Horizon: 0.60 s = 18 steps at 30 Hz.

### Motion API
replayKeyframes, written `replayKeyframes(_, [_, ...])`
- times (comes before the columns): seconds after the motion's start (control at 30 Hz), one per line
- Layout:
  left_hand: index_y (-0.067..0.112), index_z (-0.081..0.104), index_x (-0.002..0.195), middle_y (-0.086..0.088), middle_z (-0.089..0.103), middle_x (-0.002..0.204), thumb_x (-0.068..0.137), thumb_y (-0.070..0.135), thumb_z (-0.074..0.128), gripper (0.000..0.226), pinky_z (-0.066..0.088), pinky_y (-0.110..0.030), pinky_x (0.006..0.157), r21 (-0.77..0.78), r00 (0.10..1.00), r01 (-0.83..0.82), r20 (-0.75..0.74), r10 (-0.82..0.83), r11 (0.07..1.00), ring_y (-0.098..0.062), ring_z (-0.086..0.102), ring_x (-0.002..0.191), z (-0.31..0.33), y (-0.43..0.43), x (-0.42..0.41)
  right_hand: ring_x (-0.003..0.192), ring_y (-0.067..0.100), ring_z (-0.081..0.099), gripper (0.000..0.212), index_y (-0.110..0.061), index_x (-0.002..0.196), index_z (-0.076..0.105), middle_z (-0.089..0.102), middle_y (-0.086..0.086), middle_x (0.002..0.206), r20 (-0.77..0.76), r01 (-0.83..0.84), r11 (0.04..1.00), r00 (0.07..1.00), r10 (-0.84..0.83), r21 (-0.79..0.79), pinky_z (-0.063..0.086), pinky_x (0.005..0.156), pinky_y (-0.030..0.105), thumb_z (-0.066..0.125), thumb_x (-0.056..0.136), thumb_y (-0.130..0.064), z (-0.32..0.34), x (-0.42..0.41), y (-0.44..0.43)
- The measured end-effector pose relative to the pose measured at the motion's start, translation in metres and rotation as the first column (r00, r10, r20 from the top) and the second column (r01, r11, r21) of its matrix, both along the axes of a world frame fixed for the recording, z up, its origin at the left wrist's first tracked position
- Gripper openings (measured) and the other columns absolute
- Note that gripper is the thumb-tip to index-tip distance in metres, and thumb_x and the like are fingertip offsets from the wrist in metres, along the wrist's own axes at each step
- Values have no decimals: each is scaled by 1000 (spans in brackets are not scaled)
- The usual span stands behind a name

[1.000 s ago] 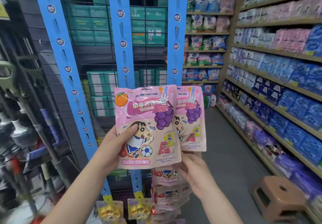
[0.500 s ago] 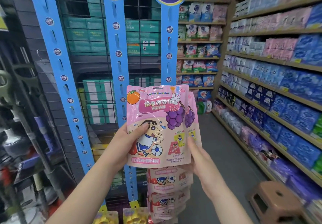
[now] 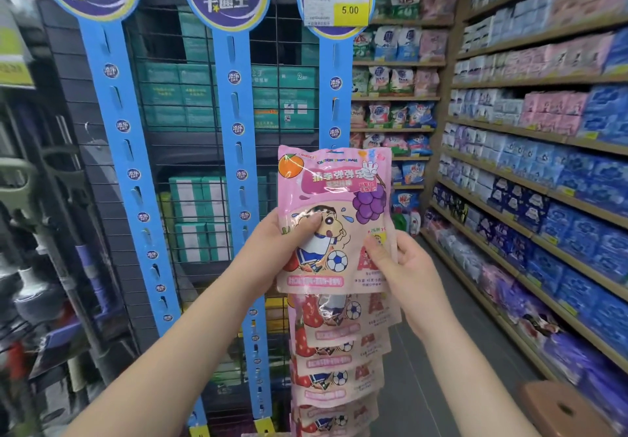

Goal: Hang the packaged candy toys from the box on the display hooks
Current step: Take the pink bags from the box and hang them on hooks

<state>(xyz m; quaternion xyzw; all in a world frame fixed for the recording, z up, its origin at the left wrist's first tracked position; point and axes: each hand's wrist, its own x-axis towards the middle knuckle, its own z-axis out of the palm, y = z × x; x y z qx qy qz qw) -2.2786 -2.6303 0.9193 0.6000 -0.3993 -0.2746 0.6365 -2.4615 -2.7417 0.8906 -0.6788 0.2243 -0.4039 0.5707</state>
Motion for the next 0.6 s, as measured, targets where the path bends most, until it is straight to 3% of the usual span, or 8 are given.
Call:
replayKeyframes(0.17, [27,60,120,4,81,104,91,48,72,38,63,-50,88,0,988,-87,130,87,996,-20,80,90,11,-13,0,97,11,75,18,-36,110,69,77,-11,106,11,60,996,998,-59,-61,59,90,50,68,94,-43,5,11,-16])
replayKeyframes(0.6, [31,61,118,7,81,104,82,56,74,46,62,-52,88,14,980,-144,142,141,989,-19,80,91,-5,-16,6,90,8,75,17,-29,105,69,78,-11,98,-44,63,996,997,-66,-66,61,84,46,68,94,-41,-9,16,-24])
